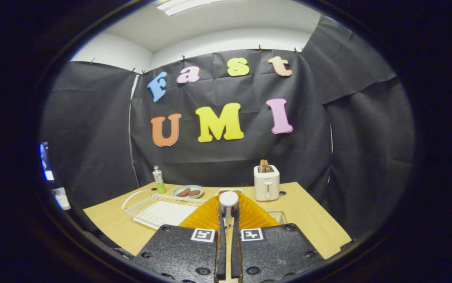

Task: Take the plate from the dish rack, then take the spoon from the basket and place it into the plate.

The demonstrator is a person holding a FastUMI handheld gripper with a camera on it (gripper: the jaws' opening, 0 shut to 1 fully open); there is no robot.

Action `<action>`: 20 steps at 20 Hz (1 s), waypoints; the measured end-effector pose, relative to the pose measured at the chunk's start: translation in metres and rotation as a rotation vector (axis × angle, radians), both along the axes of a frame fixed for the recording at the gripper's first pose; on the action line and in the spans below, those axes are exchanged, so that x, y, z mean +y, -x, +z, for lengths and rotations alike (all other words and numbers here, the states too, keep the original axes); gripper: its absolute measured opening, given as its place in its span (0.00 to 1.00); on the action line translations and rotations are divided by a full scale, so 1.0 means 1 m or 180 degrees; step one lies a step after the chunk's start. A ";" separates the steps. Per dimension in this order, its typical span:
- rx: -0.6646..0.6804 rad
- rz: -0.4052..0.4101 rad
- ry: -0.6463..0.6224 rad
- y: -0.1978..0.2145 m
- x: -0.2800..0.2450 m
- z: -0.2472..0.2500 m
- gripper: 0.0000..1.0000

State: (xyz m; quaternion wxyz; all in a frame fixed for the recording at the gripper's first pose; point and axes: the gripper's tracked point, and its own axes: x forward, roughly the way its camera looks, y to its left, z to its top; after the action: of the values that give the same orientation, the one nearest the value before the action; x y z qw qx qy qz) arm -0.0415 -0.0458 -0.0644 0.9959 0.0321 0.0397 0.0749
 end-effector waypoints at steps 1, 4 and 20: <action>0.0045 0.0053 -0.0011 0.004 0.013 -0.009 0.10; 0.0219 0.0239 -0.0045 0.012 0.053 -0.040 0.10; 0.0870 0.0743 -0.0050 0.012 0.180 -0.135 0.11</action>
State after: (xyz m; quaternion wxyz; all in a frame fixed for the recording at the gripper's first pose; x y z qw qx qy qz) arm -0.0536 0.1345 -0.1993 0.9655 0.0449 0.1776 0.1852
